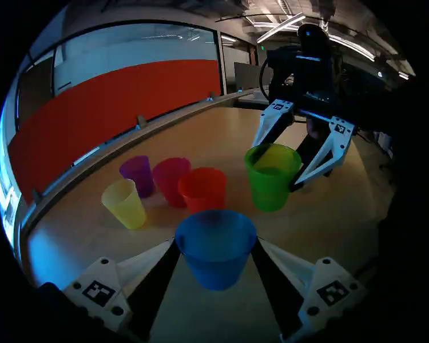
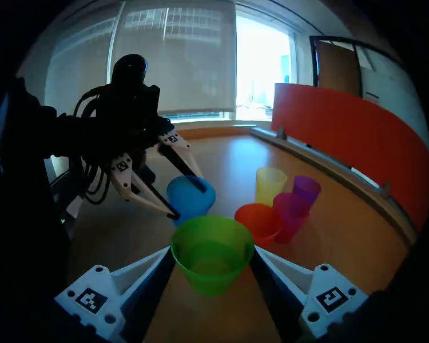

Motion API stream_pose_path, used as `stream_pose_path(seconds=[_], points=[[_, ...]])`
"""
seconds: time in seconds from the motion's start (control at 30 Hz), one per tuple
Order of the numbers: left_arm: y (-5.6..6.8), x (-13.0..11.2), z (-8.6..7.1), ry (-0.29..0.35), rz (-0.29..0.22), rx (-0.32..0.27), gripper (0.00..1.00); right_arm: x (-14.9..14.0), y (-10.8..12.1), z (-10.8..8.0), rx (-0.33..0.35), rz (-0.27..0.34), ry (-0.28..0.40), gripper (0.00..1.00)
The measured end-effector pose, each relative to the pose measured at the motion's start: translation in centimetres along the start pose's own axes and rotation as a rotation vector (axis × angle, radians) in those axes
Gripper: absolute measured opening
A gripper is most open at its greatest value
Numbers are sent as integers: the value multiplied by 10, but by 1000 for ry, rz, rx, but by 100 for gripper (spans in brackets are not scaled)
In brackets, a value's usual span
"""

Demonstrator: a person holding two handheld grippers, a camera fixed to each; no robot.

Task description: Pour water

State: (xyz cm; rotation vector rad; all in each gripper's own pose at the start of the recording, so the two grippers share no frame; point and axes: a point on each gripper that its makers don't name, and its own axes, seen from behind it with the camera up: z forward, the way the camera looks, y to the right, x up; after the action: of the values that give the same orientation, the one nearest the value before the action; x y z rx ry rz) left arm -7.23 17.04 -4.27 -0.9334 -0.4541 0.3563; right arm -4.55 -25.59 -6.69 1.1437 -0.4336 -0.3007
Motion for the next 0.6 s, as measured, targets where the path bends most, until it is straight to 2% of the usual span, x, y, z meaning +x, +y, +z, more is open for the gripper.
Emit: stream_pose_path(seconds=[0.4, 0.6], points=[[3, -6, 10, -13, -5, -14, 86, -8, -2, 8, 9, -4, -12, 91], [3, -5, 13, -7, -22, -19, 86, -10, -2, 10, 12, -2, -14, 91]])
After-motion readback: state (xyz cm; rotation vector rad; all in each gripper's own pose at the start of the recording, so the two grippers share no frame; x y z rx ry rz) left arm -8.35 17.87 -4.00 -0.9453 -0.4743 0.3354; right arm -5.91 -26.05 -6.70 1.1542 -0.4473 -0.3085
